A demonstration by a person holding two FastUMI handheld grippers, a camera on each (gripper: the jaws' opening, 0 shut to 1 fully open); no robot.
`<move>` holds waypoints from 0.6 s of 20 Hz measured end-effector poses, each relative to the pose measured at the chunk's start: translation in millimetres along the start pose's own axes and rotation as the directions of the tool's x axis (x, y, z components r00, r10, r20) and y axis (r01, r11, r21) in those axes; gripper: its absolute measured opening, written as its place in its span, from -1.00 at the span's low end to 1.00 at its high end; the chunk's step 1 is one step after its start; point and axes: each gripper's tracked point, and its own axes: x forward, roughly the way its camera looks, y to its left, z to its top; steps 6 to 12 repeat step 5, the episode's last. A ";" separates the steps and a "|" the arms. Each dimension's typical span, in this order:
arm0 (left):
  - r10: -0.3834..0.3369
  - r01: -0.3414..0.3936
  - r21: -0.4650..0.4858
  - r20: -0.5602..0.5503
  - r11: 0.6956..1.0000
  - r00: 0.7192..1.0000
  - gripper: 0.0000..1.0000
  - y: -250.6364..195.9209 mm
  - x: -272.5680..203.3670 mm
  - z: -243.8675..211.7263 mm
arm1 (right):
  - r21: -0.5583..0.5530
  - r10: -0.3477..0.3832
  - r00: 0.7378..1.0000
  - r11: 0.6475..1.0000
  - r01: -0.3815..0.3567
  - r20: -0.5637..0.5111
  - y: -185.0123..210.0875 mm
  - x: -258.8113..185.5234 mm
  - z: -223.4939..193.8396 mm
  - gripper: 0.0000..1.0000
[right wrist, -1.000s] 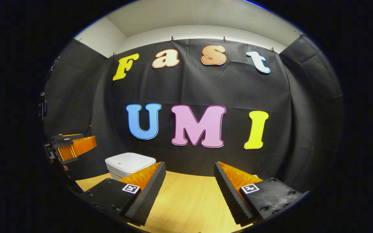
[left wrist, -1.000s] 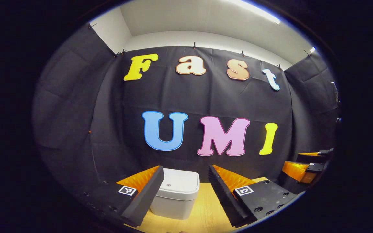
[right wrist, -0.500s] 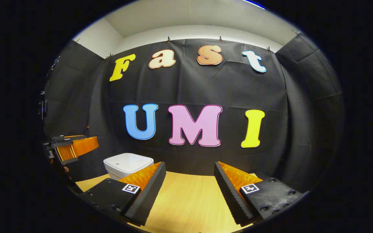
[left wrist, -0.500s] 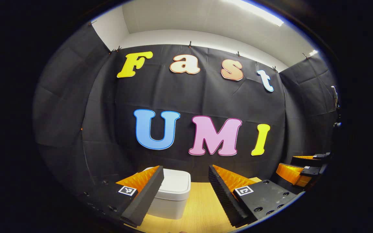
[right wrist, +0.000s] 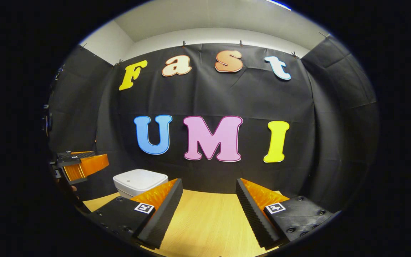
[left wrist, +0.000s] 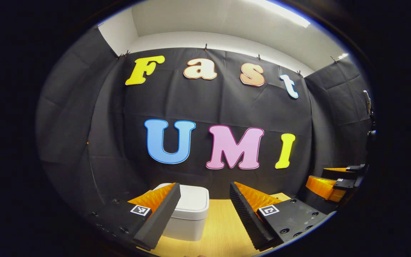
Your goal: Press the lid of the desktop garbage bin to open it, pick up the crumpled paper on the desktop and throw it into the bin, then pick up the pop can on the desktop and drop it into the bin, and finally close the garbage bin lid.
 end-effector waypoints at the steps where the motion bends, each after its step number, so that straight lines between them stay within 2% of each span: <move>1: -0.006 0.006 0.007 0.002 1.000 1.000 0.89 0.1 1.1 1.5 | -0.005 0.002 1.000 1.000 -0.002 0.000 0.8 0.1 -0.5 0.94; 12: 0.004 -0.004 0.011 0.015 1.000 1.000 0.88 5.4 3.8 7.1 | -0.012 0.006 1.000 1.000 -0.006 -0.007 2.4 0.6 -3.0 0.94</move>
